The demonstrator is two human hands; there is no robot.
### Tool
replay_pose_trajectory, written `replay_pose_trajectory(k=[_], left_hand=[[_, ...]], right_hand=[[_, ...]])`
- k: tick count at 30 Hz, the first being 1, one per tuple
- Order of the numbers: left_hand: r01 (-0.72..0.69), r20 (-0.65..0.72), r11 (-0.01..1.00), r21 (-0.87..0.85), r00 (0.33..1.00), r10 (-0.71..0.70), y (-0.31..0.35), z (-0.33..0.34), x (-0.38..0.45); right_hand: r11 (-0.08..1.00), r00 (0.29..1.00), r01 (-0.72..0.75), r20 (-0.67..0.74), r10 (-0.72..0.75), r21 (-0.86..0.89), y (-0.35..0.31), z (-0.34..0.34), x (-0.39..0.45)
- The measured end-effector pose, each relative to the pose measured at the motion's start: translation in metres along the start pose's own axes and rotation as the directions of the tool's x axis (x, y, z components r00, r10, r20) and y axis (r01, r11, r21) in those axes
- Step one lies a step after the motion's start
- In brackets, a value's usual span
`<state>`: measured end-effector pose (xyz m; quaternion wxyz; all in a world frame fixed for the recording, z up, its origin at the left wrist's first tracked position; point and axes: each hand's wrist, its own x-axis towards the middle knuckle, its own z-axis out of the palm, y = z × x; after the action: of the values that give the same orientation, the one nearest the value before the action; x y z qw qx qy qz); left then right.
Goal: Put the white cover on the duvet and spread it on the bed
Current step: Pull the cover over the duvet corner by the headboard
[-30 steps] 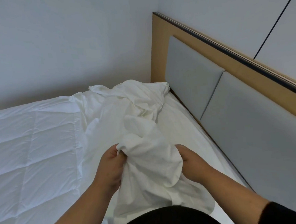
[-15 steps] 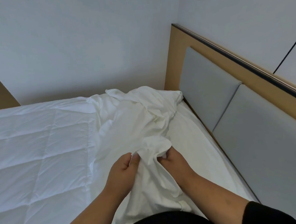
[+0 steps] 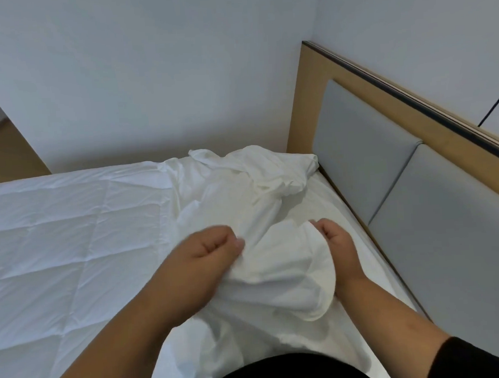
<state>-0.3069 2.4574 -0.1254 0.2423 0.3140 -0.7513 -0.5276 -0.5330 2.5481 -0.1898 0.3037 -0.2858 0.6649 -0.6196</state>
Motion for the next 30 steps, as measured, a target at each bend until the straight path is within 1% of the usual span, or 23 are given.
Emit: replay_pose_trajectory(k=[1,3,4,5,6,7,8,9,10,11,13,16,18,19,20,21,22,23,24,25,26,28,30], left_hand=[[0.131,0.16,0.989,0.07,0.977,-0.141,-0.009,0.003,0.004],[0.292,0.407,0.91,0.294,0.823,-0.396,-0.034,0.018,0.008],[0.271,0.458,0.857,0.438,0.753,-0.472,-0.047,0.029,0.008],[0.21,0.477,0.81,0.548,0.717,-0.508,-0.057,0.037,0.008],[0.177,0.473,0.806,0.565,0.73,-0.493,-0.064,0.044,0.007],[0.206,0.466,0.848,0.489,0.76,-0.453,-0.067,0.051,0.006],[0.308,0.444,0.902,0.304,0.791,-0.42,-0.068,0.054,0.007],[0.415,0.404,0.906,0.083,0.817,-0.411,-0.067,0.057,0.008],[0.49,0.347,0.866,-0.103,0.833,-0.43,-0.067,0.058,0.009],[0.502,0.286,0.837,-0.218,0.853,-0.437,-0.069,0.06,0.01],[0.452,0.195,0.856,-0.25,0.89,-0.412,-0.07,0.065,0.011],[0.408,0.225,0.865,-0.292,0.908,-0.352,-0.064,0.077,0.013],[0.356,0.261,0.881,-0.311,0.923,-0.281,-0.059,0.082,0.014],[0.317,0.251,0.903,-0.29,0.936,-0.248,-0.057,0.084,0.013],[0.286,0.224,0.921,-0.265,0.947,-0.23,-0.056,0.085,0.012],[0.281,0.191,0.921,-0.271,0.953,-0.235,-0.058,0.086,0.011],[0.3,0.173,0.9,-0.317,0.951,-0.256,-0.063,0.086,0.009],[0.338,0.174,0.866,-0.367,0.94,-0.293,-0.066,0.086,0.009],[0.371,0.187,0.832,-0.412,0.928,-0.322,-0.071,0.087,0.009],[0.384,0.184,0.81,-0.443,0.923,-0.337,-0.075,0.087,0.009],[0.382,0.183,0.798,-0.466,0.924,-0.335,-0.077,0.088,0.009],[0.358,0.194,0.802,-0.478,0.934,-0.3,-0.08,0.087,0.011],[0.344,0.211,0.818,-0.461,0.938,-0.276,-0.081,0.087,0.01]], right_hand=[[0.999,0.999,0.036,-0.039,-0.038,-0.028,-0.003,-0.002,0.004],[0.988,0.991,0.104,-0.075,-0.113,-0.113,-0.006,-0.002,0.006],[0.982,0.988,0.119,-0.081,-0.132,-0.147,-0.005,0.0,0.004],[0.979,0.988,0.118,-0.077,-0.132,-0.164,-0.003,0.002,0.001],[0.982,0.992,0.1,-0.056,-0.11,-0.161,0.0,0.002,-0.002],[0.988,0.997,0.068,-0.019,-0.071,-0.137,0.002,0.001,-0.006],[0.993,0.999,0.023,0.028,-0.02,-0.113,0.002,0.0,-0.01],[0.994,0.996,-0.025,0.088,0.034,-0.106,0.001,-0.001,-0.014],[0.991,0.984,-0.065,0.155,0.083,-0.118,-0.001,-0.002,-0.019],[0.986,0.967,-0.086,0.225,0.118,-0.144,-0.002,-0.003,-0.023],[0.978,0.926,-0.075,0.351,0.14,-0.192,-0.003,-0.004,-0.033],[0.952,0.855,0.042,0.504,0.123,-0.304,-0.008,-0.007,-0.038],[0.881,0.769,0.274,0.638,0.04,-0.385,-0.017,-0.006,-0.041],[0.845,0.711,0.399,0.702,-0.04,-0.357,-0.016,-0.005,-0.042],[0.843,0.68,0.448,0.726,-0.105,-0.298,-0.016,-0.004,-0.045],[0.884,0.696,0.416,0.701,-0.158,-0.214,-0.01,-0.003,-0.048],[0.946,0.776,0.307,0.603,-0.185,-0.105,-0.006,-0.004,-0.05],[0.986,0.89,0.163,0.43,-0.155,0.02,0.0,-0.007,-0.048],[0.991,0.963,0.057,0.256,-0.086,0.117,0.008,-0.011,-0.044],[0.992,0.992,-0.005,0.125,-0.011,0.128,0.017,-0.015,-0.039],[0.998,0.996,-0.042,0.083,0.038,0.04,0.022,-0.018,-0.035],[0.978,0.965,-0.093,0.226,0.135,-0.186,0.026,-0.02,-0.035],[0.95,0.931,-0.098,0.31,0.193,-0.297,0.027,-0.015,-0.039]])
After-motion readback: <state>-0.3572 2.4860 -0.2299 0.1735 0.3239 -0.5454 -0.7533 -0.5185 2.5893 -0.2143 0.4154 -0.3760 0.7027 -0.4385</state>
